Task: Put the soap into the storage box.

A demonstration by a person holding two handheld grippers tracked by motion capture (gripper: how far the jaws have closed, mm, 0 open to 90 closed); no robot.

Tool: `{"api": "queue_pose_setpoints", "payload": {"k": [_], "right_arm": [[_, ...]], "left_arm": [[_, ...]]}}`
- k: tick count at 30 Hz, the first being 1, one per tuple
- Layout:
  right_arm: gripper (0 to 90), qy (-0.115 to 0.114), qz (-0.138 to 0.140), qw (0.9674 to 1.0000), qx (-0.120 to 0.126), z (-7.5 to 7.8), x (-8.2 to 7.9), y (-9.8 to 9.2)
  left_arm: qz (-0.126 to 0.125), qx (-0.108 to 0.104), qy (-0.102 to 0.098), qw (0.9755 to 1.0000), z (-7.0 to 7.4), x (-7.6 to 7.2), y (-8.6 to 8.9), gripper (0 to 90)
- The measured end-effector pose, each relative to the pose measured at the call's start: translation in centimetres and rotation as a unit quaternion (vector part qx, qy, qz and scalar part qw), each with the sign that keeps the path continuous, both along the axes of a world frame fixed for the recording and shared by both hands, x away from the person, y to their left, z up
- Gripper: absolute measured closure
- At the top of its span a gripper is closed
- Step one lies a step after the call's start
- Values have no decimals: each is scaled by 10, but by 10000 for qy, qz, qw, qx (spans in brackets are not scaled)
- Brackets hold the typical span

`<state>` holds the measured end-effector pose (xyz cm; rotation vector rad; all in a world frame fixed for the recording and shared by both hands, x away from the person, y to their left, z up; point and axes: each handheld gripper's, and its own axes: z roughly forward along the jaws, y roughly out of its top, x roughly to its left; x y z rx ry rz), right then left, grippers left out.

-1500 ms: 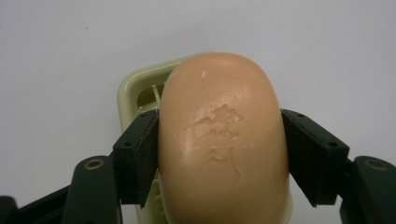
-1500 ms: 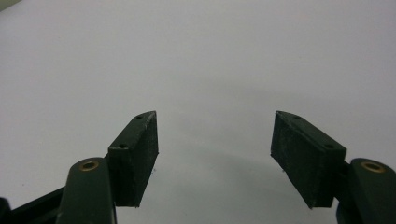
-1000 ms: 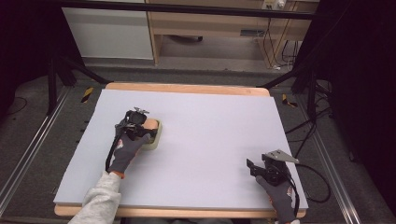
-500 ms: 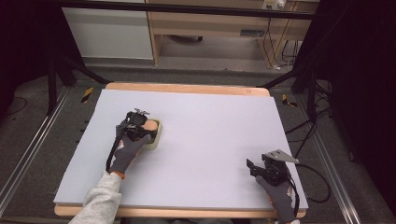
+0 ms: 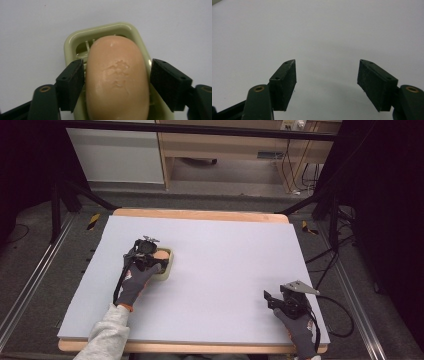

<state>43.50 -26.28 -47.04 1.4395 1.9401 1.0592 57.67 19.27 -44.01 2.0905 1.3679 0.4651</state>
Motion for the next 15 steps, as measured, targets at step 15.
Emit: {"api": "queue_pose_setpoints", "payload": {"k": [15], "right_arm": [[315, -3, -11, 10000, 25, 0, 0, -1]], "left_arm": [[6, -17, -382, 9993, 21, -20, 14, 243]]}}
